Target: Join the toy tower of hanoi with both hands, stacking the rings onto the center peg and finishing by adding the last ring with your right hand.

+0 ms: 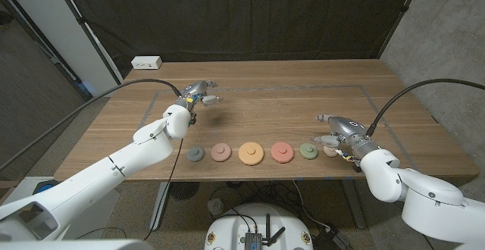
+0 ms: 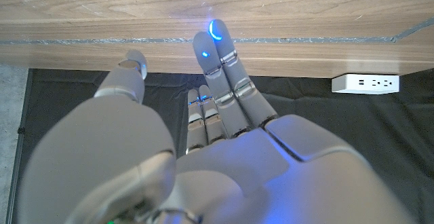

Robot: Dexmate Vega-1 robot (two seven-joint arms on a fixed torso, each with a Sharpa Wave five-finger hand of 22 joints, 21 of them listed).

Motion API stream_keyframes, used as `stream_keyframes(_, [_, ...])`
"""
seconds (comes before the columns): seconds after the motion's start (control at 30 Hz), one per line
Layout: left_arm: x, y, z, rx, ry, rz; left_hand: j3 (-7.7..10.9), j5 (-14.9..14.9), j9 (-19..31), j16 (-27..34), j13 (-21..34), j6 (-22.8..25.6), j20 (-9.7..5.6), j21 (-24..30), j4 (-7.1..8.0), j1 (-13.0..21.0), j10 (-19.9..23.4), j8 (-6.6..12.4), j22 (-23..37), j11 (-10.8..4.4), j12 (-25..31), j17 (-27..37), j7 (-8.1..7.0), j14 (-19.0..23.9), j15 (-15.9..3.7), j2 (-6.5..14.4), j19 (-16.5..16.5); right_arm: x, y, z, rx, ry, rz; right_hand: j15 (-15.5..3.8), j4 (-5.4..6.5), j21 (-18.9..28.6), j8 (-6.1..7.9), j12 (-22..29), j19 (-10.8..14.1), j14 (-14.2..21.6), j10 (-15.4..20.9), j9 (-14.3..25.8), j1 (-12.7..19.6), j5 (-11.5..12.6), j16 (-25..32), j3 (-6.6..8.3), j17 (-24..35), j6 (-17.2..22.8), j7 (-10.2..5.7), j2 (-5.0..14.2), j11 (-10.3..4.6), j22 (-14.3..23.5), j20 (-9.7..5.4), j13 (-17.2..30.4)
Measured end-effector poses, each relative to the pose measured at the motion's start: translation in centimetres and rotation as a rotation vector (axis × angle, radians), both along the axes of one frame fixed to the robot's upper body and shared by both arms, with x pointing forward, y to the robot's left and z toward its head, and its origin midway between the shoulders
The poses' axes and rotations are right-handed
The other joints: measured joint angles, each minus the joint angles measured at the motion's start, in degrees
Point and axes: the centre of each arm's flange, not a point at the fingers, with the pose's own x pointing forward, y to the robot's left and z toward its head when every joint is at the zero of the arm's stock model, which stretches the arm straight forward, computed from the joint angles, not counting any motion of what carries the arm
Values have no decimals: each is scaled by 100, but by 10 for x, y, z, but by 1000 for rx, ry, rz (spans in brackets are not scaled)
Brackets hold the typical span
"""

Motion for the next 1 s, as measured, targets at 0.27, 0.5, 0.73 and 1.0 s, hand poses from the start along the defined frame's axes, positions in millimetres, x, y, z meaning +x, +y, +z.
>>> stream_keyframes(0.27, [0,-3,1,2,-1,-11,0,0,0,44,-1,0,0,45,0,24,32,0,1,-25,0,-4,0,0,0,24,0,-9,3,-3,-29,7,6,42,-18,41,0,0,-20,-42,0,0,0,0,22,-18,-26,-51,-10,0,0,-26,-21,0])
stream_keyframes(0.5, [0,-5,1,3,-3,-18,-15,32,0,44,-1,0,0,45,16,38,53,0,1,-6,0,-30,0,0,0,38,0,-15,5,-8,-52,20,6,42,-18,63,-27,-29,-51,-41,-26,-1,3,0,44,-17,-53,-114,-9,3,-22,-53,10,-1])
stream_keyframes(0.73, [-1,-6,0,4,-3,-22,-31,40,0,90,27,0,0,89,0,38,53,0,-27,-6,0,-50,0,0,0,38,0,-17,10,-10,-72,30,16,42,-1,108,-49,-29,-50,-41,-55,-1,30,0,55,-33,-80,-135,13,30,-11,-79,10,31])
stream_keyframes(1.0, [-1,-7,-1,5,-7,-33,-31,40,0,90,26,0,0,89,0,37,53,0,-27,-6,0,-57,0,-1,0,37,0,-18,19,-11,-107,32,36,43,-16,151,-49,-50,-81,-42,-108,-1,31,0,106,-50,-106,-205,0,28,-2,-109,40,30])
